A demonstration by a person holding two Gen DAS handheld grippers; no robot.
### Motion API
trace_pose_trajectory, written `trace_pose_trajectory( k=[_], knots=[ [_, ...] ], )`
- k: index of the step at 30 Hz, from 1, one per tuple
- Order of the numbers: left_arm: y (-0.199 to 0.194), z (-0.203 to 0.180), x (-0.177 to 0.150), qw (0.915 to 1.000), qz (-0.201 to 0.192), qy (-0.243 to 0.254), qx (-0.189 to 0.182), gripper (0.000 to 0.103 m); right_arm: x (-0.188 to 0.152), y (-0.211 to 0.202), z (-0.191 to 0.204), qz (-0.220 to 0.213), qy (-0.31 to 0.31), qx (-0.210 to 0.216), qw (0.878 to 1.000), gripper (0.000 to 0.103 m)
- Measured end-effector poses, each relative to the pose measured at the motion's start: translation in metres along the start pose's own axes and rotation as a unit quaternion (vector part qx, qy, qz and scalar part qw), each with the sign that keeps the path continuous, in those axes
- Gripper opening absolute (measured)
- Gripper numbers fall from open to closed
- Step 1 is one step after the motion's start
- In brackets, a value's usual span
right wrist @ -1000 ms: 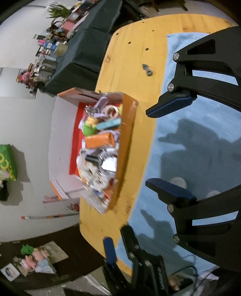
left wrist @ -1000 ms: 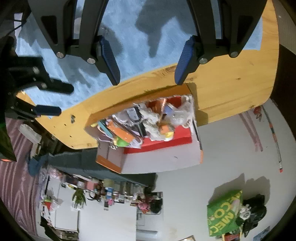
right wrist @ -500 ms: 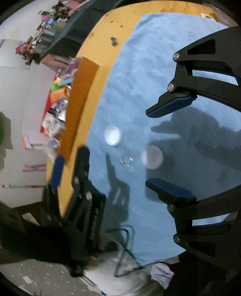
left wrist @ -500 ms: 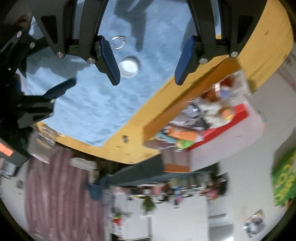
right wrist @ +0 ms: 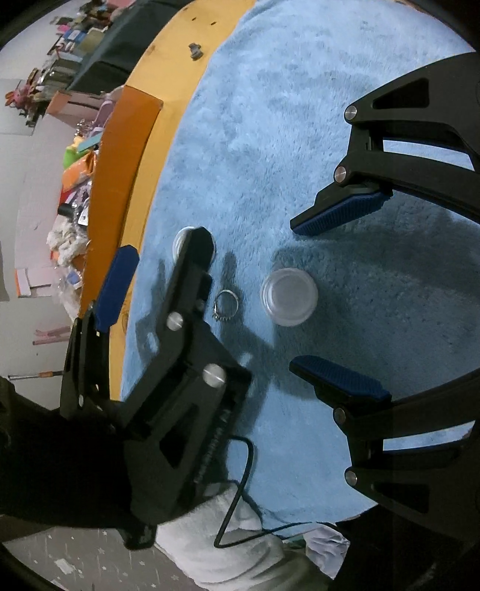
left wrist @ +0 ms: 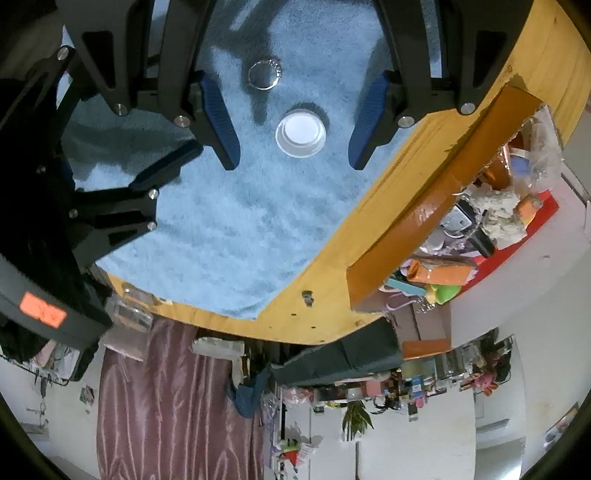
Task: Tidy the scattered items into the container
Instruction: 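Close the left tool on a white cap while the right tool grasps the other cap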
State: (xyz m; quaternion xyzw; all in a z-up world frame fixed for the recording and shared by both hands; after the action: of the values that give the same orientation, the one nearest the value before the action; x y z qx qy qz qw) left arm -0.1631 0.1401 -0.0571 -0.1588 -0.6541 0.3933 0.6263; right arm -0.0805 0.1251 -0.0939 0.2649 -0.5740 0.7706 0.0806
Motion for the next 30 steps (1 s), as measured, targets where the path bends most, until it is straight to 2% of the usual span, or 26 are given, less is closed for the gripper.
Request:
trace_pose_trajectory(
  k=[9, 18, 30],
  knots=[
    [0.009, 0.0, -0.005, 0.9999, 0.009, 0.002, -0.013, 0.063, 0.003, 0.0, 0.0, -0.005, -0.003, -0.002, 1.0, 0.066],
    [0.02, -0.004, -0.014, 0.9994, 0.029, 0.011, -0.015, 0.057, 0.0, -0.004, -0.002, -0.007, 0.002, 0.004, 1.0, 0.063],
    [0.028, -0.003, -0.019, 0.9988, 0.045, 0.01, -0.018, 0.048, -0.001, -0.006, -0.005, -0.014, -0.005, -0.009, 1.0, 0.043]
  ],
)
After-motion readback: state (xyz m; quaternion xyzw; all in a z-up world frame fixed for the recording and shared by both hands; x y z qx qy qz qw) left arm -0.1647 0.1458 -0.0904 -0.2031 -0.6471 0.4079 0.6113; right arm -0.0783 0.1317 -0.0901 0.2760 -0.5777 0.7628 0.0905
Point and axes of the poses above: each gripper's, at about its wrist camera, not at the fingertips, and y roughly the way its jaws point, z to its left, x to its top, the point moved 9 cm from there along y, roughly the way its jaws point, and after that the axes turned 8 degrees about y, right-handed, at the moved point
